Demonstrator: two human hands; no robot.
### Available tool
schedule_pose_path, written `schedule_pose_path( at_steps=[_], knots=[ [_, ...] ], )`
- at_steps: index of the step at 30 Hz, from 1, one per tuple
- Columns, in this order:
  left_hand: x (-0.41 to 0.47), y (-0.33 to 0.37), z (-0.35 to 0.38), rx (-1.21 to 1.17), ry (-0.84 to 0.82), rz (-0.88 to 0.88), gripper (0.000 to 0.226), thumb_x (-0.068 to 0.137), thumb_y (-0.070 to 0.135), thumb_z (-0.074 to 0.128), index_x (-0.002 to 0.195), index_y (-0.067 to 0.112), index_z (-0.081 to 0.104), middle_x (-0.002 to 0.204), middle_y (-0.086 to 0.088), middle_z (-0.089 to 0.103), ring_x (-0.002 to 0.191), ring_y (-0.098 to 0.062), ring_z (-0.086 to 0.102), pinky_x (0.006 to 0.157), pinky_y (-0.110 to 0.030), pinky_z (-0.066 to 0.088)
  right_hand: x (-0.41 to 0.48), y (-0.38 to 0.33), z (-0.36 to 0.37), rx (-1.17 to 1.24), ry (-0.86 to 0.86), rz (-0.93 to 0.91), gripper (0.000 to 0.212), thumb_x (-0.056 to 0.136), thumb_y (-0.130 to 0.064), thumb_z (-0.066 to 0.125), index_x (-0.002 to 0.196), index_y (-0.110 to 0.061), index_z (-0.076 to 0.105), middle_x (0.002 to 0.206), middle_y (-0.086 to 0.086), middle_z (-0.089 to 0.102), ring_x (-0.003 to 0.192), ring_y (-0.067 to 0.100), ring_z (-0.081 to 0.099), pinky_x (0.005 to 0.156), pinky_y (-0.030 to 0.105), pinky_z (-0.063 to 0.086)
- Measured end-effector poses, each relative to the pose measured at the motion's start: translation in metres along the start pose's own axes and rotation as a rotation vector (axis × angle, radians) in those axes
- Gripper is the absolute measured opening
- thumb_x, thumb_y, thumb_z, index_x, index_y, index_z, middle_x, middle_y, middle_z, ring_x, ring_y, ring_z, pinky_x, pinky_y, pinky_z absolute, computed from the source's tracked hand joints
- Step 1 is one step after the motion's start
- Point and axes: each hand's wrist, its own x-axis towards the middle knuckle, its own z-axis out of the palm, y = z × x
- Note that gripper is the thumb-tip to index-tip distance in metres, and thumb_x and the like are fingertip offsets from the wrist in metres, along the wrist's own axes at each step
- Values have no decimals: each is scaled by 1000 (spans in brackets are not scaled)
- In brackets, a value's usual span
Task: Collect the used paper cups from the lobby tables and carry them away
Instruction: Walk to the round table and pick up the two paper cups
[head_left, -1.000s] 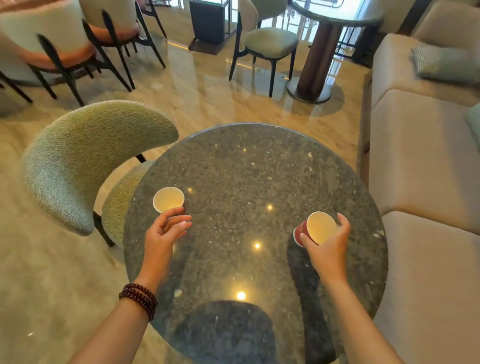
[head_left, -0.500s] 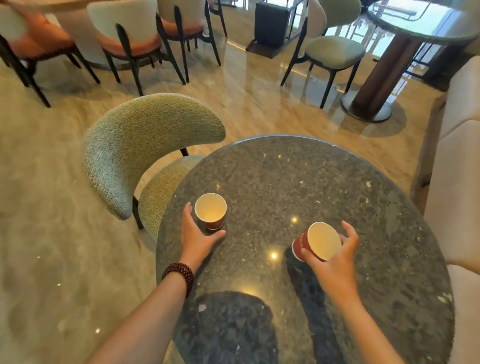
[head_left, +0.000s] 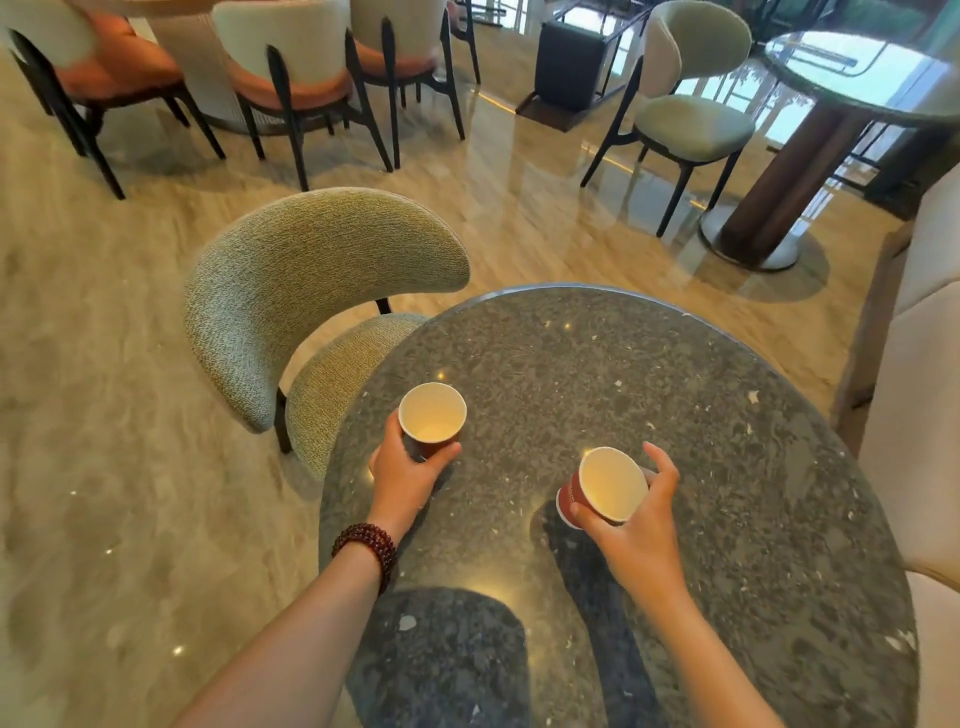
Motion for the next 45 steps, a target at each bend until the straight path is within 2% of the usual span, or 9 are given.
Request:
schedule_pose_path(
  at_steps=[9,15,23,27,30,33,35,39,45],
  knots=[
    [-23,25,-88,110,48,112,79,68,26,83,133,24,38,122,8,52,124,-22,46,108,-50,32,-6,-90,60,67,-127,-166,99,64,-24,85,132,-43,16,119,-2,45,109,17,49,89,32,38],
    [-45,27,-170,100,64,135,74,63,41,80,124,36,38,114,17,53,119,-17,49,107,-53,31,-42,-175,131,173,-240,-305,98,64,-27,85,136,-33,18,108,-21,45,100,-8,49,89,26,37],
    [-66,6,-296,164,100,180,60,66,45,76,110,58,38,114,27,55,115,-2,49,95,-26,23,-126,-252,260,202,-393,-400,96,65,-31,84,136,-36,19,122,-4,49,113,14,52,96,38,45],
    [-69,-12,-366,164,143,149,58,68,46,76,112,56,38,113,28,55,113,5,46,93,-25,21,-167,-271,328,183,-474,-433,92,65,-32,84,129,-45,20,112,-18,47,107,5,52,87,28,43],
    [-71,-20,-407,151,192,130,60,69,47,74,116,55,37,111,30,56,115,3,44,90,-7,16,-189,-280,367,144,-537,-421,97,64,-35,84,135,-45,18,110,-35,39,113,7,46,89,23,36],
    [-71,-30,-443,114,241,105,58,71,43,71,108,68,34,104,40,53,111,18,33,89,-11,25,-206,-292,403,80,-636,-407,96,67,-34,83,140,-37,21,105,-38,37,111,2,43,82,10,35],
    [-68,-38,-464,94,271,76,57,71,43,70,108,66,34,105,34,54,114,6,36,86,-10,28,-212,-301,424,25,-721,-432,90,68,-39,81,138,-37,24,114,-30,43,117,5,44,87,12,38],
    [-57,-49,-498,73,352,58,56,65,52,67,111,62,36,108,31,55,115,-6,44,88,-14,26,-213,-320,458,-112,-809,-462,103,66,-58,74,146,-30,18,141,-10,38,133,11,32,112,43,29],
    [-12,-58,-541,55,470,56,60,63,59,72,109,64,34,109,26,57,119,-11,43,93,-19,32,-182,-352,511,-26,-896,-425,113,60,-70,64,149,-34,5,158,-7,15,142,10,18,111,34,22]
  ],
)
